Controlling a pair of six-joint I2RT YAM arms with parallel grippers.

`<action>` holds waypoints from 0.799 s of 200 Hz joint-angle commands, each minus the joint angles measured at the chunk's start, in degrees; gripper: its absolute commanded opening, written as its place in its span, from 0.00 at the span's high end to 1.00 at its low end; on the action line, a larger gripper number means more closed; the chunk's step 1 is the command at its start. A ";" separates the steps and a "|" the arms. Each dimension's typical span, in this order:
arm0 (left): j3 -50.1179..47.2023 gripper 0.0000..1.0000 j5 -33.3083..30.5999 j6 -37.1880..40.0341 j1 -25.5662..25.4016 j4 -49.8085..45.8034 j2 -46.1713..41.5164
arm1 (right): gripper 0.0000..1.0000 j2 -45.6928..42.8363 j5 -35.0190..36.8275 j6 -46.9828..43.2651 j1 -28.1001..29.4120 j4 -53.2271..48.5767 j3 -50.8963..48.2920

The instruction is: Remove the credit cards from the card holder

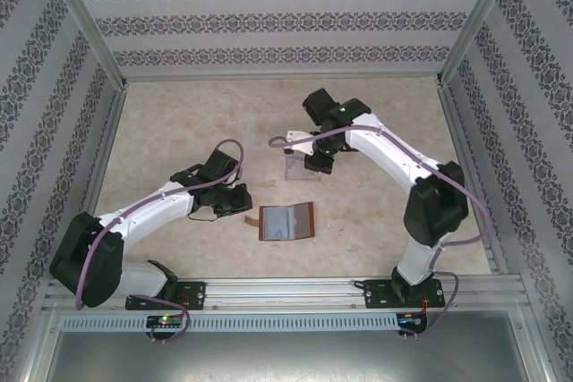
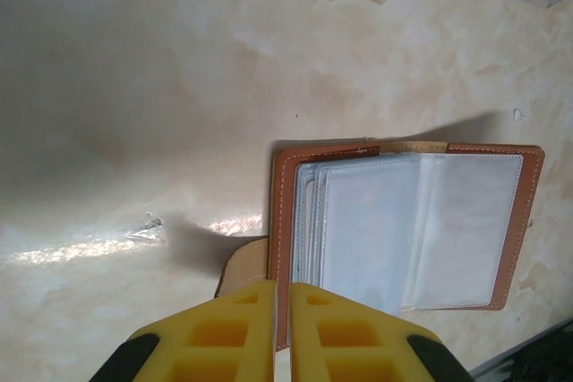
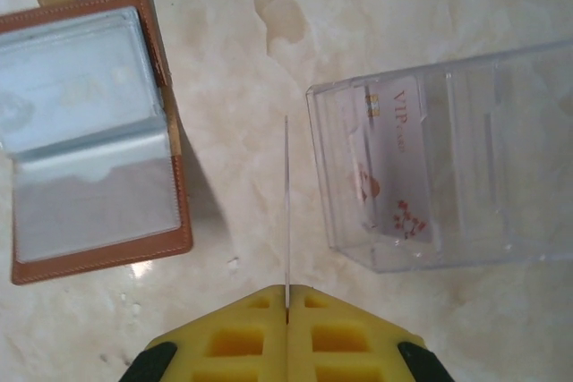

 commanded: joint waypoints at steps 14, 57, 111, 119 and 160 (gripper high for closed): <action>-1.07 0.88 0.53 1.13 1.50 -1.80 -1.62 | 1.00 7.83 1.90 -8.18 -1.58 -10.22 10.03; -1.15 0.88 0.89 1.44 2.68 -2.10 -1.36 | 1.00 16.05 2.03 -10.66 -2.44 -14.31 20.16; -0.56 0.88 1.55 1.61 4.00 -1.92 -0.31 | 1.00 24.25 2.21 -12.04 -2.94 -18.83 31.03; -0.52 0.88 1.73 1.60 4.09 -1.78 -0.09 | 1.00 25.32 1.98 -12.26 -2.96 -19.43 32.25; -0.75 0.88 2.13 1.39 4.44 -1.21 0.46 | 1.00 28.56 1.73 -12.46 -3.12 -20.72 34.74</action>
